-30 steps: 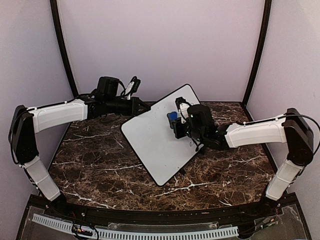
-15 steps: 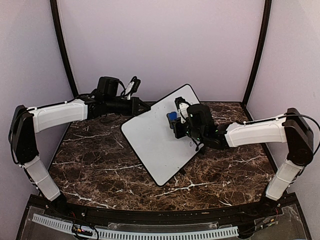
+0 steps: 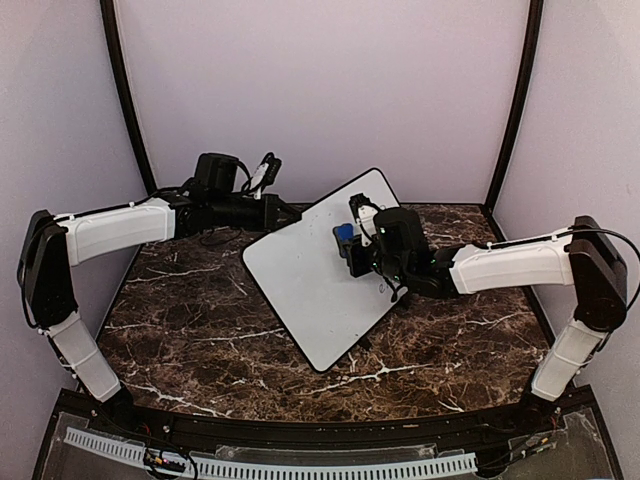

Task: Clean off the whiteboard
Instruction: Erase the whiteboard at the center of the board.

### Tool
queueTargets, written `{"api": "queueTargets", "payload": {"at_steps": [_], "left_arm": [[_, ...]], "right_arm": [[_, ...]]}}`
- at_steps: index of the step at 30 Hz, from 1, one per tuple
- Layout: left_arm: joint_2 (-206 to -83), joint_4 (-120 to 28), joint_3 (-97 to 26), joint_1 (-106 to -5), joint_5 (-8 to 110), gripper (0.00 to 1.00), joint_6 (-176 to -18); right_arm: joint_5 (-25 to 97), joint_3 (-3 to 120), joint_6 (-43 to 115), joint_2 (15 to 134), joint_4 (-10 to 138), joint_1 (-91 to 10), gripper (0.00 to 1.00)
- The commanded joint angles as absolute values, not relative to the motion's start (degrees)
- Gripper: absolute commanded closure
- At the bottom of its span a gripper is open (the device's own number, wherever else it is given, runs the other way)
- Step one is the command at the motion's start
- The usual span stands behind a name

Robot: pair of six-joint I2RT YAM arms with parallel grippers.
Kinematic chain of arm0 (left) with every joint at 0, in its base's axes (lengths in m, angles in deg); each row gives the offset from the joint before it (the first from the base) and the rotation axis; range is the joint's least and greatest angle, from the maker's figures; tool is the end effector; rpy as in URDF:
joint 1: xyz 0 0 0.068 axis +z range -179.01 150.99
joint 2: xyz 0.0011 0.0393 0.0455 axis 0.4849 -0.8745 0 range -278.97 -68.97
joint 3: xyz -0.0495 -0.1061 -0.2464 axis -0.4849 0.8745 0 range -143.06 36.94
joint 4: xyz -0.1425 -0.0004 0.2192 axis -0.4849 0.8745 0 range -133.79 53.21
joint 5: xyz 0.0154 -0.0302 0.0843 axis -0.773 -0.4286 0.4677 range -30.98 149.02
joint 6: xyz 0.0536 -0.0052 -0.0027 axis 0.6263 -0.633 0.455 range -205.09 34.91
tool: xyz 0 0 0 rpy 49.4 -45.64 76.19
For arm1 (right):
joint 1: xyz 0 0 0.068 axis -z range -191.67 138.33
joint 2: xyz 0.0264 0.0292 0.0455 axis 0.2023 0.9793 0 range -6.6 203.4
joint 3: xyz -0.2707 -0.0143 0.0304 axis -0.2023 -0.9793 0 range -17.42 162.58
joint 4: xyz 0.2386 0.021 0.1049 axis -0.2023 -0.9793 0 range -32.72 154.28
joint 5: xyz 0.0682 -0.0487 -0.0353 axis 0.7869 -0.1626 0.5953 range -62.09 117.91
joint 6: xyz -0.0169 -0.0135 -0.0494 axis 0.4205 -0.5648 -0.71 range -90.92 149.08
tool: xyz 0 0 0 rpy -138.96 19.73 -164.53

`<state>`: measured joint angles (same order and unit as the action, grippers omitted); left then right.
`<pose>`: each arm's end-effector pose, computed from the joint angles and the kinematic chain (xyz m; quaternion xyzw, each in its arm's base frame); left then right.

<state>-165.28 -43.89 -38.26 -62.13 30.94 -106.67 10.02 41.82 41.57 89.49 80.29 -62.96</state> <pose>0.3238 -0.2314 0.3058 0.2170 0.7817 -0.4300 0.3961 0.2466 0.2904 0.2387 -0.1868 0.7965 0.1875 0.5436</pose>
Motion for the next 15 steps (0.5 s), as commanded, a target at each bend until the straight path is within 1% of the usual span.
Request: {"api": "queueTargets", "payload": {"at_steps": [1, 15], "left_arm": [[-167.94, -39.43, -37.42, -67.06, 25.42, 1.0, -101.1], [-167.66, -39.63, -37.42, -67.15, 24.97, 1.0, -101.34]], "right_arm": [[13.73, 42.66, 41.67, 90.07, 77.9, -64.23, 0.77], [14.13, 41.75, 42.72, 89.98, 78.52, -64.23, 0.76]]}}
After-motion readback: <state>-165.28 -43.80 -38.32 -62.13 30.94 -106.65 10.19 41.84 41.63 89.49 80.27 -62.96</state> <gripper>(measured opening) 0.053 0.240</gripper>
